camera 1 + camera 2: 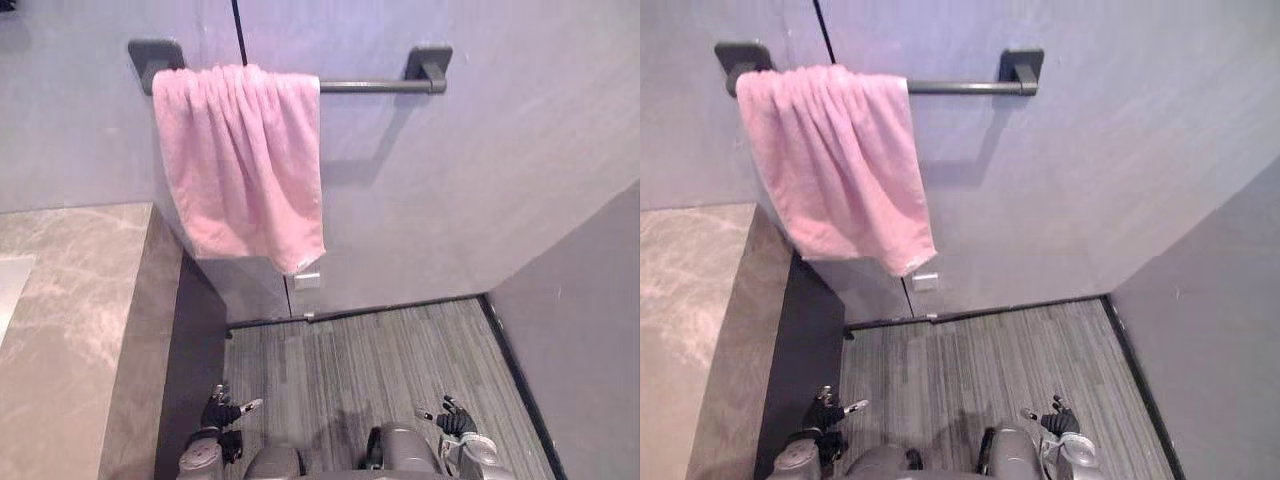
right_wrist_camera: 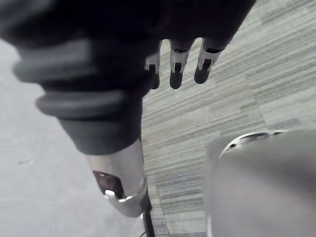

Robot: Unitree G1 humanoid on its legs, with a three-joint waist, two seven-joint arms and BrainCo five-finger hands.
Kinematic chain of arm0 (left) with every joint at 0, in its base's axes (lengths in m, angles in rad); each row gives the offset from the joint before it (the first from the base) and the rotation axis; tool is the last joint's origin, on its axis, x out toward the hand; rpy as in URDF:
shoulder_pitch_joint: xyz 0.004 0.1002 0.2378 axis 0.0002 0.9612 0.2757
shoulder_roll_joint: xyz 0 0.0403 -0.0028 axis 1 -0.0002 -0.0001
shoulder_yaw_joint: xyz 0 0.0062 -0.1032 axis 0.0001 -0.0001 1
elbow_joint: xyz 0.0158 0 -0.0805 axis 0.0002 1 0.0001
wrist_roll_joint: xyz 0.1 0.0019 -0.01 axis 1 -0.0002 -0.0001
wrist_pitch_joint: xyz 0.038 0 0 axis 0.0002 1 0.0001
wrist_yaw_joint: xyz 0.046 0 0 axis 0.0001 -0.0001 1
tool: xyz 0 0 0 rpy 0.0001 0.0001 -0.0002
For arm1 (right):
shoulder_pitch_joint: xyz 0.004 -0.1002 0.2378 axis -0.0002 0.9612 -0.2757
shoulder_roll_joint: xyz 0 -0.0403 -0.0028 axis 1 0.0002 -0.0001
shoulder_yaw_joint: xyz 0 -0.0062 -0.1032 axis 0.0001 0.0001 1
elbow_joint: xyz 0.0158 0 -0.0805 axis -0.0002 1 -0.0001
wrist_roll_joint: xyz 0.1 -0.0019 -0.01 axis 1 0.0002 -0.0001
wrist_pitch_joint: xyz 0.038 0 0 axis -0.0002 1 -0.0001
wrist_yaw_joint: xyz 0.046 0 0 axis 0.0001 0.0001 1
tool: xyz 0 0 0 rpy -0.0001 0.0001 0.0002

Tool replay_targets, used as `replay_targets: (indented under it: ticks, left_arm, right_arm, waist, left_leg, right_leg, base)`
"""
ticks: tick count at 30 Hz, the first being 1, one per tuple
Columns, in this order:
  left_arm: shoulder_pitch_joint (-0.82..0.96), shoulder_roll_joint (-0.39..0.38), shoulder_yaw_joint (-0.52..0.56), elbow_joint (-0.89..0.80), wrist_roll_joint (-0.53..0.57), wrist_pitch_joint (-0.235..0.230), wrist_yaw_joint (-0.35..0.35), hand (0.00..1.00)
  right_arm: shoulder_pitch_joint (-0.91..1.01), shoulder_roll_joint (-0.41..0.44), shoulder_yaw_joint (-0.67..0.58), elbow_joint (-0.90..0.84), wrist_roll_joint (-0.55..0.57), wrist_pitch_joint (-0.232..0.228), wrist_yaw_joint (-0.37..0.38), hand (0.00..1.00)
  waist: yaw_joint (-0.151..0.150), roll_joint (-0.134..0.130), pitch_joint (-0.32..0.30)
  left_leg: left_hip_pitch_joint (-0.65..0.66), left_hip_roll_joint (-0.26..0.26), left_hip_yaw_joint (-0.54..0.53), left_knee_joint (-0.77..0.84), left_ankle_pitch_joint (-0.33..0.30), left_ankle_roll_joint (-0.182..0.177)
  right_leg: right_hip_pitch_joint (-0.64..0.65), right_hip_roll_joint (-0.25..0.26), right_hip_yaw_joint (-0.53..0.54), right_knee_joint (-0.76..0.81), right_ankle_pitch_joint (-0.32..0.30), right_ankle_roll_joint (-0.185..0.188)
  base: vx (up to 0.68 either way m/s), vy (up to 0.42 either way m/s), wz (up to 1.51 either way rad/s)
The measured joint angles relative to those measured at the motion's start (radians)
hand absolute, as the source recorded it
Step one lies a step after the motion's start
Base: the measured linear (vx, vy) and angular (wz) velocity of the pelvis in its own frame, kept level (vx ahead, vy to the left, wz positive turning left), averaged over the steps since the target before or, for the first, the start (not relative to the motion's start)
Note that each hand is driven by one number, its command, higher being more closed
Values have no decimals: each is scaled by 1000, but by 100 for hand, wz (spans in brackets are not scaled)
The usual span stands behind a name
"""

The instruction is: Organize washtable

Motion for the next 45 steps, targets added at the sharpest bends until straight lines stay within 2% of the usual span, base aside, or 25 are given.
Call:
replay_targets:
  ticks: [1,2,3,5,6,7,8,10,12,13,14,17,21,25,31,33,40,42,45]
  left_arm:
    - [-2,-10,2,10,1,0,-1,0]
    - [-4,-42,9,24,1,2,-1,0]
    - [-1,-57,9,23,2,1,-1,0]
    - [-11,-80,9,23,4,2,-3,0]
    - [-19,-90,11,17,6,2,-3,0]
    - [-23,-103,16,8,7,2,-4,0]
    - [-13,-110,21,0,7,2,-4,0]
    - [0,-119,21,-4,7,2,-4,0]
    - [0,-121,21,-4,7,2,-4,0]
    - [-4,-121,21,-2,6,2,-4,0]
    - [-6,-111,18,11,6,3,-2,0]
    - [0,-82,7,31,6,3,-2,0]
    - [3,-72,6,65,7,3,-3,0]
    - [3,-59,4,69,8,3,-3,0]
    - [7,-56,-4,35,7,3,0,0]
    - [26,-56,-4,-53,5,1,5,0]
    - [130,-55,4,-553,-33,-36,25,0]
    - [147,-55,9,-602,-36,-54,27,0]
    - [170,-57,9,-652,-52,-55,34,0]
  right_arm:
    - [12,-6,-2,3,0,0,-1,0]
    - [18,-14,-19,5,0,9,-3,0]
    - [14,-11,-33,-7,0,7,-3,0]
    - [14,-8,-35,-14,0,6,-2,0]
    - [18,-1,-34,-15,2,7,-3,0]
    - [23,4,-35,-21,10,7,-3,0]
    - [25,10,-35,-31,11,7,-5,0]
    - [24,17,-39,-55,14,-3,-6,0]
    - [10,15,-42,-59,30,-15,-6,0]
    - [5,12,-42,-57,33,-16,-7,0]
    - [2,15,-39,-37,36,-13,-6,0]
    - [29,37,-39,-31,37,-11,-6,0]
    - [36,37,-41,-2,34,-11,-6,0]
    - [35,34,-41,3,29,-11,-6,0]
    - [25,12,-35,40,27,-11,-6,0]
    - [25,4,-28,39,27,-11,-6,0]
    - [27,-6,-6,17,21,-14,-7,0]
    - [28,-6,3,5,9,-14,-7,0]
    - [27,-4,10,-10,0,-14,-7,0]
  waist:
    - [0,-11,-9]
    - [5,33,-21]
    - [2,37,-25]
    - [-5,54,-26]
    - [-3,58,-24]
    - [2,62,-20]
    - [5,61,-20]
    - [5,51,-21]
    - [7,62,-31]
    - [6,75,-36]
    - [14,72,-42]
    - [19,40,-55]
    - [26,38,-57]
    - [25,37,-58]
    - [24,37,-59]
    - [24,36,-60]
    - [27,30,-71]
    - [28,31,-77]
    - [30,32,-82]
  left_leg:
    - [14,5,-24,4,-20,-34]
    - [30,43,-50,1,-22,-61]
    - [29,55,-60,4,-2,-96]
    - [9,73,-71,48,13,-122]
    - [-21,84,-73,127,26,-144]
    - [-85,116,-66,287,43,-174]
    - [-118,147,-30,389,32,-163]
    - [-152,165,22,401,13,-129]
    - [-195,159,38,267,9,-106]
    - [-213,148,32,113,56,-93]
    - [-200,123,26,52,103,-101]
    - [-172,71,37,-13,130,-85]
    - [-119,38,47,-52,136,-77]
    - [-99,32,51,-89,149,-70]
    - [-73,21,46,-178,201,-67]
    - [-71,18,43,-192,212,-64]
    - [-70,-8,2,-243,259,-49]
    - [-68,-13,-5,-252,265,-46]
    - [-65,-17,-11,-258,268,-45]
  right_leg:
    - [3,-1,7,10,58,-30]
    - [7,20,-21,44,37,-46]
    - [19,18,-37,45,-3,-47]
    - [42,23,-73,36,-26,-59]
    - [70,25,-92,16,-33,-65]
    - [140,35,-111,-41,-32,-67]
    - [209,43,-125,-86,-31,-69]
    - [268,42,-135,-133,-31,-69]
    - [282,35,-133,-154,-27,-61]
    - [276,35,-131,-155,-23,-45]
    - [278,31,-105,-163,-18,-22]
    - [287,-3,-91,-218,4,8]
    - [322,-23,-71,-241,10,19]
    - [325,-23,-61,-249,15,22]
    - [312,-21,-53,-262,34,14]
    - [311,-21,-54,-272,45,14]
    - [316,-39,-81,-297,72,23]
    - [315,-42,-83,-301,74,26]
    - [324,-44,-84,-316,81,29]
  base:
    - [454,-158,56]
    - [424,-177,45]
    - [412,-184,34]
    - [347,-204,45]
    - [364,-202,62]
    - [284,-135,55]
    - [237,-72,43]
    - [173,-11,17]
    - [105,74,1]
    - [124,150,-11]
    - [122,127,-7]
    - [113,107,-2]
    - [54,103,-10]
    - [-5,6,-6]
    - [-43,-27,-4]
    - [-57,1,1]
    - [-72,14,14]
    - [-54,17,8]
    - [-31,9,2]
